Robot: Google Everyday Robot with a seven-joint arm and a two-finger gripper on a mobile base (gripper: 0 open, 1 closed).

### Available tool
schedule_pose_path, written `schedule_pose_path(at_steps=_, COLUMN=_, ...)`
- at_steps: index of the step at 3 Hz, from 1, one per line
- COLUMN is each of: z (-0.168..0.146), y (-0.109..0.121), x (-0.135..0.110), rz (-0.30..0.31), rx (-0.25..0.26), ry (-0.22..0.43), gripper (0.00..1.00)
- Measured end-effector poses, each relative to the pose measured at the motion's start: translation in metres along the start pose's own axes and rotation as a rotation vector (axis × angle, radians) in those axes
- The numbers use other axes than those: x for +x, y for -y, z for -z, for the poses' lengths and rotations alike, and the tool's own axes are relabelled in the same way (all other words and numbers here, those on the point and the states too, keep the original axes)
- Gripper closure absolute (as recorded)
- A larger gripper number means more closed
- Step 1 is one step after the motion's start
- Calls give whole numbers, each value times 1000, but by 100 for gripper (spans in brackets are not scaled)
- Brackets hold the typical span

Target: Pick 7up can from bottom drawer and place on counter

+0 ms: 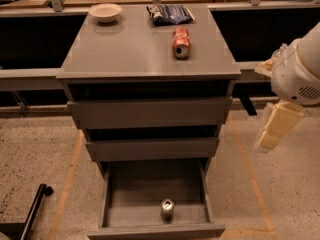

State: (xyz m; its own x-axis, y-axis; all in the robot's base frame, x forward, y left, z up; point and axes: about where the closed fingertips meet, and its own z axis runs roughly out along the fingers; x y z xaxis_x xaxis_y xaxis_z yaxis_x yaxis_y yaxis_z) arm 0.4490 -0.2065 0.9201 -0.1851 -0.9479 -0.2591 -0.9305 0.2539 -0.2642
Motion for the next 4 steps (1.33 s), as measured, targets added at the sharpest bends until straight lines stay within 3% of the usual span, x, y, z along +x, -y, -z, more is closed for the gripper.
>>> schedule_pose_path(at_steps=2, z=-8, y=-1, x=5, rz=-23, rx=7, ry=-22, gripper=0)
schedule_pose_path(at_steps=3, z=-37, y=-9, x=10, rz=-73, rx=-20, ry=15, gripper=0)
schedule_pose_path(at_steps=4, z=-86, y=-12, x=10, rz=-122, rx=-48, ry=85, gripper=0)
